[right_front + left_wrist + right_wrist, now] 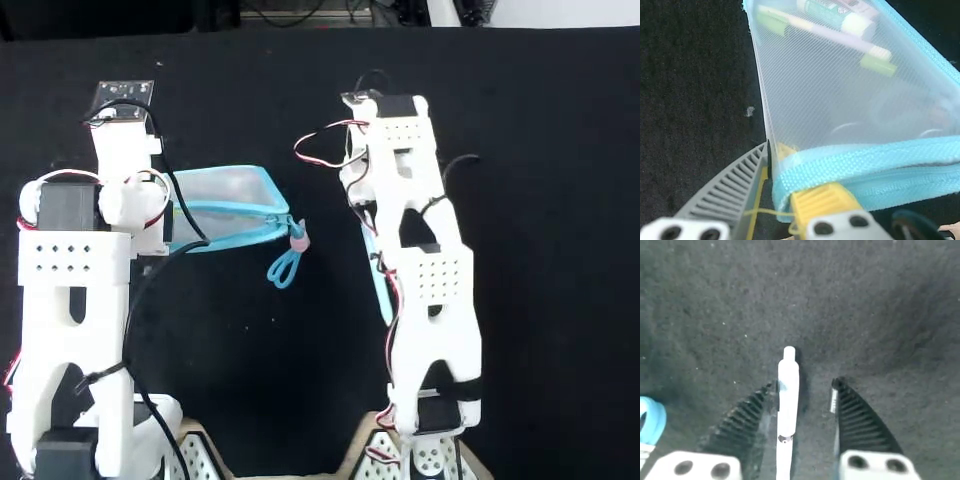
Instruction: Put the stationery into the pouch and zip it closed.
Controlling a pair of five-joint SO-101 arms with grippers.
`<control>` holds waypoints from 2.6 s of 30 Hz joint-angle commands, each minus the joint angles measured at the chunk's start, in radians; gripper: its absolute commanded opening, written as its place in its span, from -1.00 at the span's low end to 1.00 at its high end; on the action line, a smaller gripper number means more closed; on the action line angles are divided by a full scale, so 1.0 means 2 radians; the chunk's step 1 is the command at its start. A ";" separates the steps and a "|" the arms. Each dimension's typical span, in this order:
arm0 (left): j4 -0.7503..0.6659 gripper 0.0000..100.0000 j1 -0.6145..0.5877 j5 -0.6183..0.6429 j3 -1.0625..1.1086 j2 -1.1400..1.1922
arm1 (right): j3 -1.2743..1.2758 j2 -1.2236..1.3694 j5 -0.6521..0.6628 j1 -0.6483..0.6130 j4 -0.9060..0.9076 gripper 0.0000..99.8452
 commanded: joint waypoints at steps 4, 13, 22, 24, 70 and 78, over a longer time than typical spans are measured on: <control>-0.002 -0.94 0.001 0.005 0.007 0.006 | -0.013 -0.011 -0.002 -0.008 0.017 -0.68; -0.001 -0.94 0.001 0.005 0.007 0.006 | 0.010 -0.008 0.012 -0.029 0.016 -0.68; 0.000 -0.94 0.001 0.005 0.007 0.006 | 0.010 -0.005 0.055 -0.020 0.016 -0.68; 0.000 -0.94 0.001 0.005 0.007 0.006 | 0.007 0.003 0.064 -0.017 0.016 -0.68; 0.000 -0.94 0.001 0.005 0.007 0.006 | 0.130 -0.159 -0.013 0.022 -0.103 -0.98; -0.003 -0.94 0.002 0.005 0.014 0.006 | 0.111 -0.160 -0.013 0.026 -0.101 -0.98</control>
